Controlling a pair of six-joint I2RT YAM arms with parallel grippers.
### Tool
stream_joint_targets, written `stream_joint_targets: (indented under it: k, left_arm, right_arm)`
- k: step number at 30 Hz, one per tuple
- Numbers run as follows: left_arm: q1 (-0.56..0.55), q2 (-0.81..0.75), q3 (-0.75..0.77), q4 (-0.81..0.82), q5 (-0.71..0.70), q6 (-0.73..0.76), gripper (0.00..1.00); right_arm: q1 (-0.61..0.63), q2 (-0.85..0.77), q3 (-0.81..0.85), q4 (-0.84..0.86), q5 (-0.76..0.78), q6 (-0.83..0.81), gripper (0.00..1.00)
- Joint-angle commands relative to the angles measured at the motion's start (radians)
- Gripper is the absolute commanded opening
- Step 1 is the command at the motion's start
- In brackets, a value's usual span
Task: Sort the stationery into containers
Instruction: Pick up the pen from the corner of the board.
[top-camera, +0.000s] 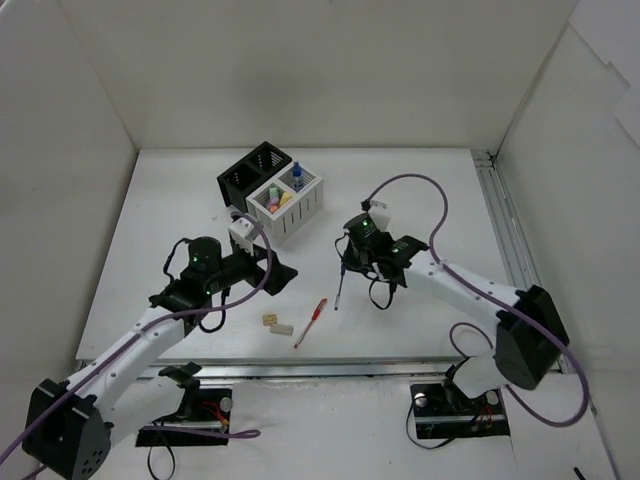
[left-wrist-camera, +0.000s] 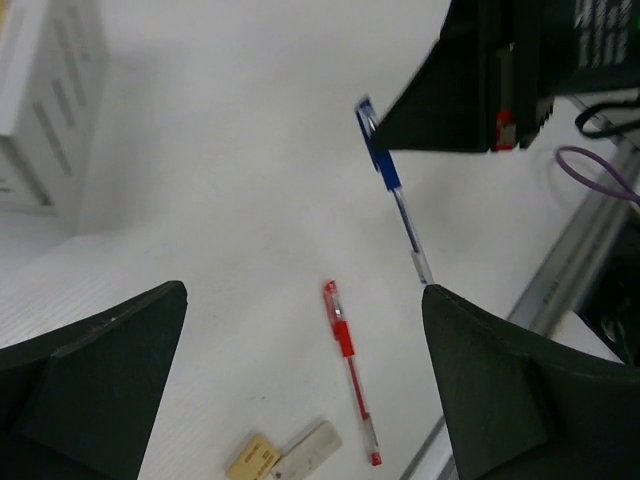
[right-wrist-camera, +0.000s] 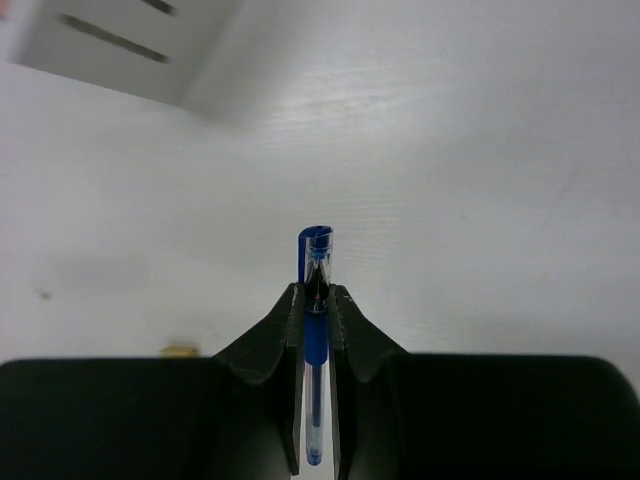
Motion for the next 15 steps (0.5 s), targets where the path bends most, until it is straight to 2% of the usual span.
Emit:
stream_joint_targets:
  k: [1, 6, 8, 11, 15]
  left_arm:
    - [-0.005, 0.103, 0.101, 0.228, 0.308, -0.007, 1.00]
    - [-0.014, 0.316, 0.233, 0.374, 0.558, -0.068, 1.00]
    - [-0.014, 0.367, 0.263, 0.424, 0.584, -0.110, 0.98]
    - [-0.014, 0.456, 0.307, 0.475, 0.617, -0.142, 0.92]
    - [-0.023, 0.510, 0.350, 0.469, 0.629, -0.148, 0.76]
  right_arm:
    - [0.014, -0.163, 0.010, 0.169, 0.022, -0.125, 0.00]
    - [0.023, -0.208, -0.012, 0.355, -0.207, -0.200, 0.00]
    - [0.031, -0.204, -0.010, 0.369, -0.224, -0.211, 0.00]
    - [0.043, -0.205, -0.015, 0.384, -0.207, -0.223, 0.00]
    - [0.048, -0.230, -0.044, 0.420, -0.183, -0.217, 0.00]
